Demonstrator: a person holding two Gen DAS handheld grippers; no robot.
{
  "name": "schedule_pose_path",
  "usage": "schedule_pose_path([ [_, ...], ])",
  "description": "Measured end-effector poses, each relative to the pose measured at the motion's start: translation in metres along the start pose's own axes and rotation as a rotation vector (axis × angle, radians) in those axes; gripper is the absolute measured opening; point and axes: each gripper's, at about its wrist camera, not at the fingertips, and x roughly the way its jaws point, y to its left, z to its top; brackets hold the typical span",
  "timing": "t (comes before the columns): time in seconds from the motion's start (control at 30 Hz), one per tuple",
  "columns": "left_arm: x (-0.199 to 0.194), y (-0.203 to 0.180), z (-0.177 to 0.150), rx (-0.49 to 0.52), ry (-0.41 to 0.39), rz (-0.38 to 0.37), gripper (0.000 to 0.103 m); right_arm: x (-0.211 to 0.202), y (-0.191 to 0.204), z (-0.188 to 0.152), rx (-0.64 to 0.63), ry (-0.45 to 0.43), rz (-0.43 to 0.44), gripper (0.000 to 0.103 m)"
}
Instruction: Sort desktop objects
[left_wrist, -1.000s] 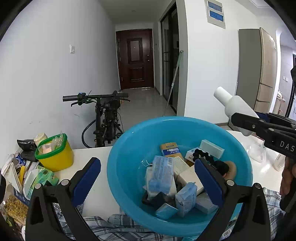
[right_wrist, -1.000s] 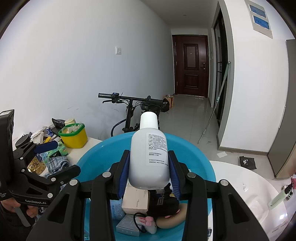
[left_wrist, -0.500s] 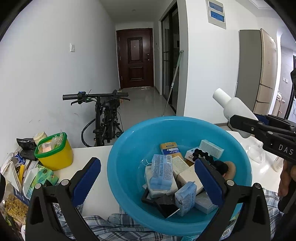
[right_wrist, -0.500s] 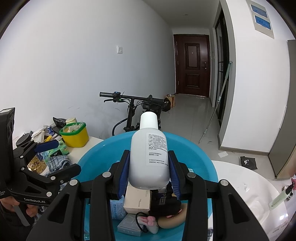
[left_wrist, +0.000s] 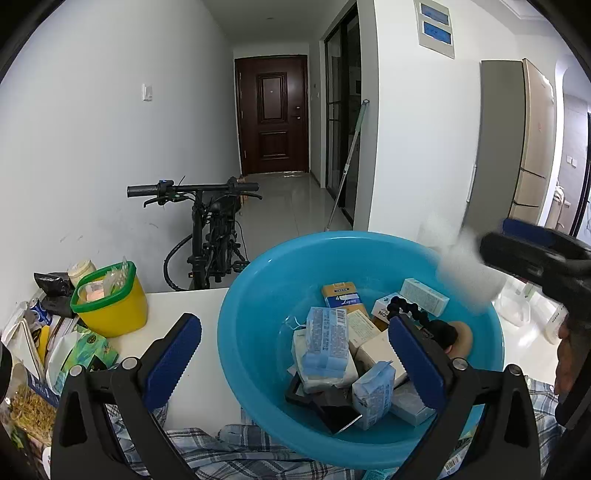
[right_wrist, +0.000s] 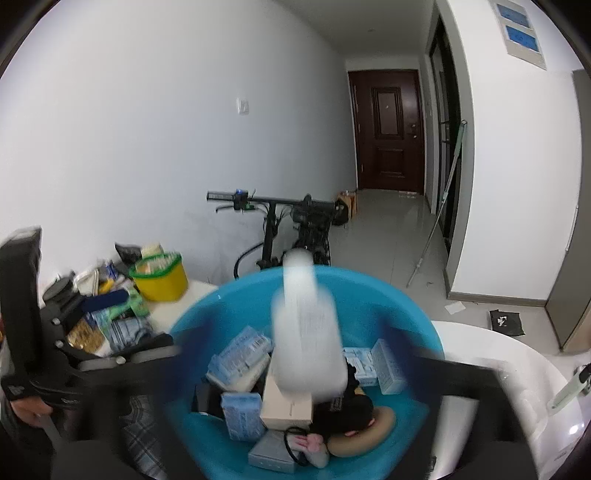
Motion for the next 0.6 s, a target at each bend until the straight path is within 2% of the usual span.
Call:
schedule_pose_path([
  [0.5, 0.000, 0.000, 0.001, -0.005, 0.010, -0.008, 0.103, 0.011, 0.000, -0.003, -0.006, 0.039, -0.021, 0.103],
  [0.6, -0.001, 0.002, 0.002, -0.022, 0.021, -0.048, 0.103, 0.012, 0.000, -0.004, -0.006, 0.042, -0.020, 0.103],
])
